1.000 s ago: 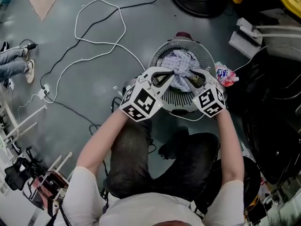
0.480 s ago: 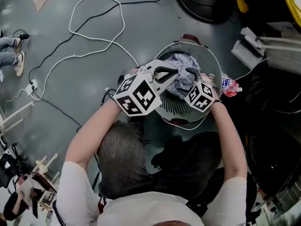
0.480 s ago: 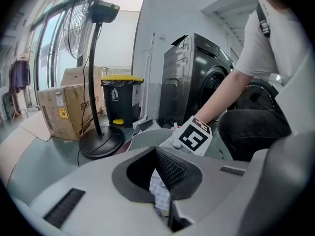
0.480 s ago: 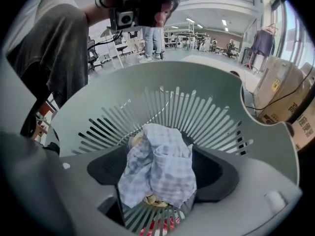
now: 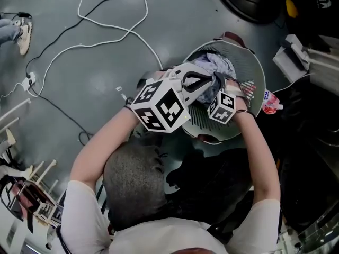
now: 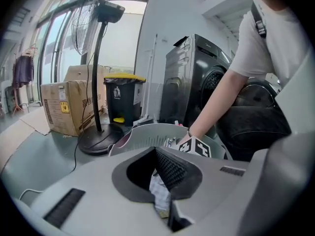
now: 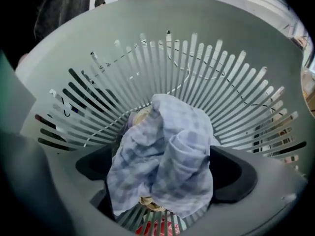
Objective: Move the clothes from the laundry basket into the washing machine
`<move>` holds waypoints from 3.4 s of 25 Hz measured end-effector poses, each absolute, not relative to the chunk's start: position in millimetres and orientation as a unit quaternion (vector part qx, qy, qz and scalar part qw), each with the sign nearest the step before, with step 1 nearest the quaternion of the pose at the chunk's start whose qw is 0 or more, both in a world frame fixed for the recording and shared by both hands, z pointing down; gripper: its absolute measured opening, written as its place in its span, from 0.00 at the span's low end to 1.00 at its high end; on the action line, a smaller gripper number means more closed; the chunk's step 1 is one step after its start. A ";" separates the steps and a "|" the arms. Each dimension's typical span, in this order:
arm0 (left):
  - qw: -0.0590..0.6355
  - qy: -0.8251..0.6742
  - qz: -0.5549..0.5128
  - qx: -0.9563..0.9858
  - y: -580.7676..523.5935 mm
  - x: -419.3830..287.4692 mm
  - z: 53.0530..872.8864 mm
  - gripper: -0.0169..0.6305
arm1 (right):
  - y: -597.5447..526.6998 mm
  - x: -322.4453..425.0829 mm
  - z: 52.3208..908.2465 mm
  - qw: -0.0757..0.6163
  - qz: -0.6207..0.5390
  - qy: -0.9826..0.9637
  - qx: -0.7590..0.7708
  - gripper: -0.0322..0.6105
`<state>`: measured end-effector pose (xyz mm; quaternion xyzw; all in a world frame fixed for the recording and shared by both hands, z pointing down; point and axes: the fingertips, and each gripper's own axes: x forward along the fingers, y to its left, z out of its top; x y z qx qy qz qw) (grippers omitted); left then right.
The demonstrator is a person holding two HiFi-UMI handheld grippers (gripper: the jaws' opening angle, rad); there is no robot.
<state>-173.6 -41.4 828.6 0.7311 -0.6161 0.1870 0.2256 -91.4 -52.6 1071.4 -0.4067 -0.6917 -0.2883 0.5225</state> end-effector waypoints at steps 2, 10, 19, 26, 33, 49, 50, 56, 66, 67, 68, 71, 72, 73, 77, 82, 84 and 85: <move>0.228 -0.617 0.189 0.729 -36.8 -174.6 834.6 0.04 | -49.3 -88.7 1081.9 0.518 -0.313 -0.683 -0.410 1.00; 0.223 -0.615 0.184 0.734 -30.4 -168.3 838.1 0.04 | -74.2 -103.7 1110.8 0.501 -0.417 -0.671 -0.353 1.00; 0.224 -0.621 0.156 0.735 -27.8 -166.6 826.9 0.04 | -105.1 -123.2 1109.1 0.557 -0.276 -0.724 -0.300 1.00; 0.228 -0.626 0.152 0.730 -17.8 -170.5 828.9 0.04 | -108.5 -121.6 1121.2 0.608 -0.195 -0.704 -0.311 1.00; 0.230 -0.630 0.153 0.726 -15.2 -176.2 828.1 0.04 | -97.6 -111.5 1115.0 0.619 -0.179 -0.686 -0.339 0.66; 0.227 -0.642 0.150 0.717 -44.8 -184.4 818.1 0.04 | -79.2 -118.5 1008.7 0.538 -0.207 -0.753 -0.317 0.25; 0.228 -0.645 0.151 0.714 -46.2 -187.4 817.5 0.04 | -78.7 -118.9 1001.6 0.532 -0.209 -0.759 -0.313 0.24; 0.229 -0.652 0.183 0.700 -47.1 -205.7 807.8 0.04 | -84.4 -119.2 939.6 0.485 -0.216 -0.796 -0.290 0.24; 0.178 -0.633 0.227 0.718 -73.9 -201.4 741.9 0.04 | -102.7 -107.7 828.4 0.402 -0.212 -0.858 -0.239 0.24; 0.171 -0.631 0.230 0.721 -80.3 -199.5 734.4 0.04 | -107.5 -107.5 820.3 0.396 -0.208 -0.864 -0.231 0.24; 0.165 -0.629 0.231 0.724 -86.9 -196.6 727.5 0.04 | -112.4 -107.1 813.0 0.390 -0.203 -0.870 -0.222 0.24; 0.154 -0.619 0.225 0.737 -105.5 -183.6 711.5 0.04 | -126.4 -104.8 794.7 0.375 -0.186 -0.886 -0.199 0.24; 0.153 -0.616 0.222 0.741 -110.9 -179.0 708.0 0.04 | -130.3 -103.4 789.1 0.371 -0.180 -0.891 -0.192 0.24; 0.151 -0.612 0.221 0.744 -115.7 -174.1 705.1 0.04 | -133.7 -101.2 783.4 0.366 -0.173 -0.896 -0.185 0.24; 0.135 -0.593 0.218 0.763 -137.2 -151.1 692.0 0.04 | -154.8 -90.9 759.5 0.342 -0.150 -0.916 -0.145 0.24; 0.121 -0.565 0.227 0.784 -159.4 -124.0 681.3 0.04 | -181.1 -75.3 731.1 0.305 -0.113 -0.941 -0.091 0.24; 0.110 -0.560 0.224 0.790 -168.6 -115.1 674.3 0.04 | -191.9 -65.9 716.5 0.290 -0.110 -0.948 -0.068 0.24; 0.104 -0.557 0.221 0.793 -173.0 -110.7 670.1 0.04 | -197.3 -60.9 709.1 0.282 -0.111 -0.951 -0.055 0.24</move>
